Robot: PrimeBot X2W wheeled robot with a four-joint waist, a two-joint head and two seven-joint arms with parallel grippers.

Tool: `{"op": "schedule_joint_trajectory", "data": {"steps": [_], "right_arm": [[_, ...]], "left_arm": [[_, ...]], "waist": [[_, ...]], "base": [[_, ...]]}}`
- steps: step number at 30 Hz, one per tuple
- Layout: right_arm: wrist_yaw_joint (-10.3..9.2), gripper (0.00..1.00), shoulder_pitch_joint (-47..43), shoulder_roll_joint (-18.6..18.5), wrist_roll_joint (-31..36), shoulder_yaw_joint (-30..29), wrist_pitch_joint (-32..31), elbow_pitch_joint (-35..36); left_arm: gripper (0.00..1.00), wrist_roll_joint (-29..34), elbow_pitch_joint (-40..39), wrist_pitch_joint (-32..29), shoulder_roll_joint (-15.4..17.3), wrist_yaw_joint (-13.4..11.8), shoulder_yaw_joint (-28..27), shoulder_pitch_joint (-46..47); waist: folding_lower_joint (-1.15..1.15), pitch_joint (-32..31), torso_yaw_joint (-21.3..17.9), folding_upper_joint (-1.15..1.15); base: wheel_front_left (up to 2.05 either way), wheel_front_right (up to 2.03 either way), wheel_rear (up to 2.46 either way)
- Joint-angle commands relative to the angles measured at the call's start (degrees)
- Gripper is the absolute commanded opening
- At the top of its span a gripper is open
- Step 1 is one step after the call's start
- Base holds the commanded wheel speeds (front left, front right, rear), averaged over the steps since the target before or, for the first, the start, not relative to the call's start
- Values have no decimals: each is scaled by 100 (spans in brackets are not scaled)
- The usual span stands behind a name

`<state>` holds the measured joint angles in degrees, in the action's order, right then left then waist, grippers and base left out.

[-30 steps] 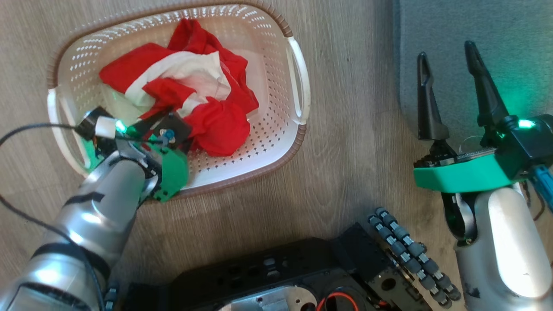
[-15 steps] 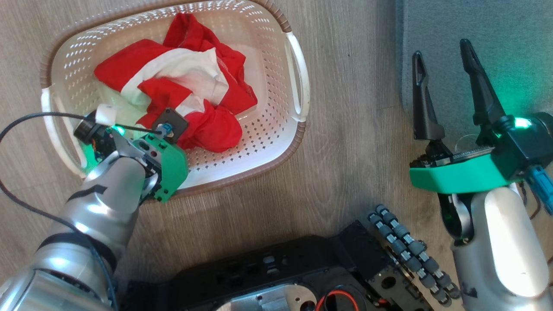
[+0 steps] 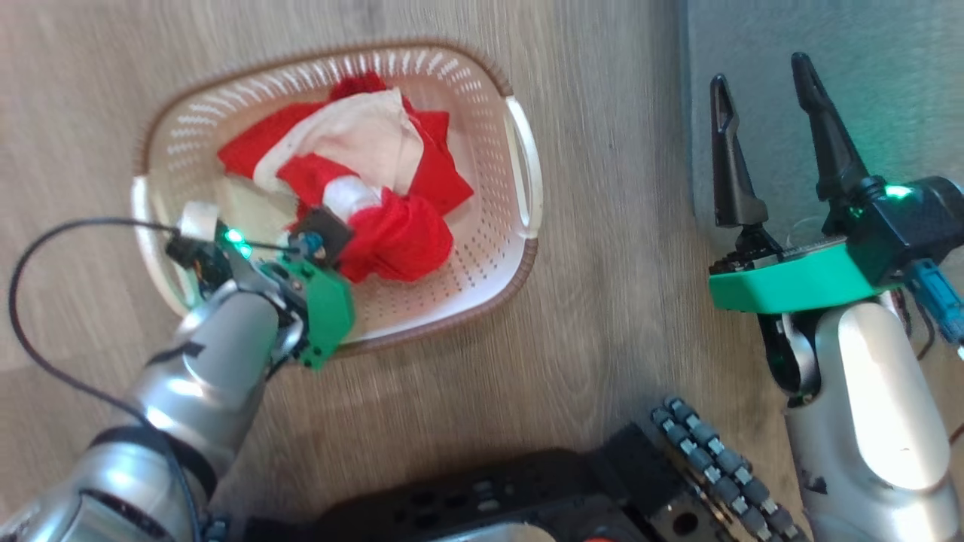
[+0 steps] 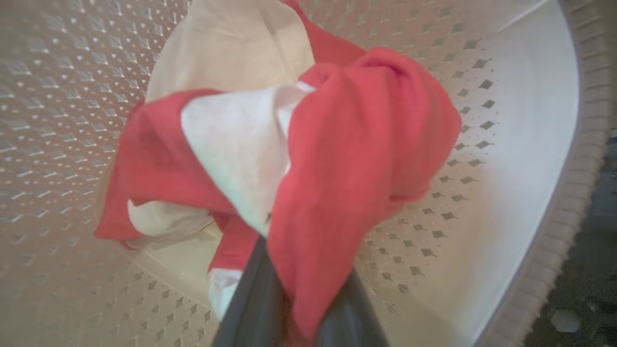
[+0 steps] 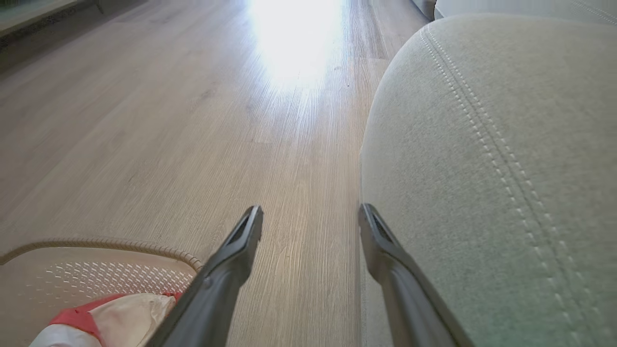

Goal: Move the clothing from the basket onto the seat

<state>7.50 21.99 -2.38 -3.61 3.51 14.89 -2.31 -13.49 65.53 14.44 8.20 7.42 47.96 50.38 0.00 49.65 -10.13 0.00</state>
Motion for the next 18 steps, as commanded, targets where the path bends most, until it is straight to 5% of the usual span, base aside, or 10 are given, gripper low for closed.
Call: {"op": "schedule_joint_trajectory", "data": {"steps": [1, 18], "right_arm": [[-1, 100, -159, -50, -34, 66, 11, 72], [-1, 100, -316, -50, 31, -19, 11, -722]], "left_arm": [[0, -97, -185, 55, 156, 6, -52, -303], [0, -509, -1703, 55, 213, 1, -1122, -1460]], "waist": [[0, -452, 107, 0], [0, -2498, 591, 0]], "base": [[0, 0, 0], [0, 0, 0]]}}
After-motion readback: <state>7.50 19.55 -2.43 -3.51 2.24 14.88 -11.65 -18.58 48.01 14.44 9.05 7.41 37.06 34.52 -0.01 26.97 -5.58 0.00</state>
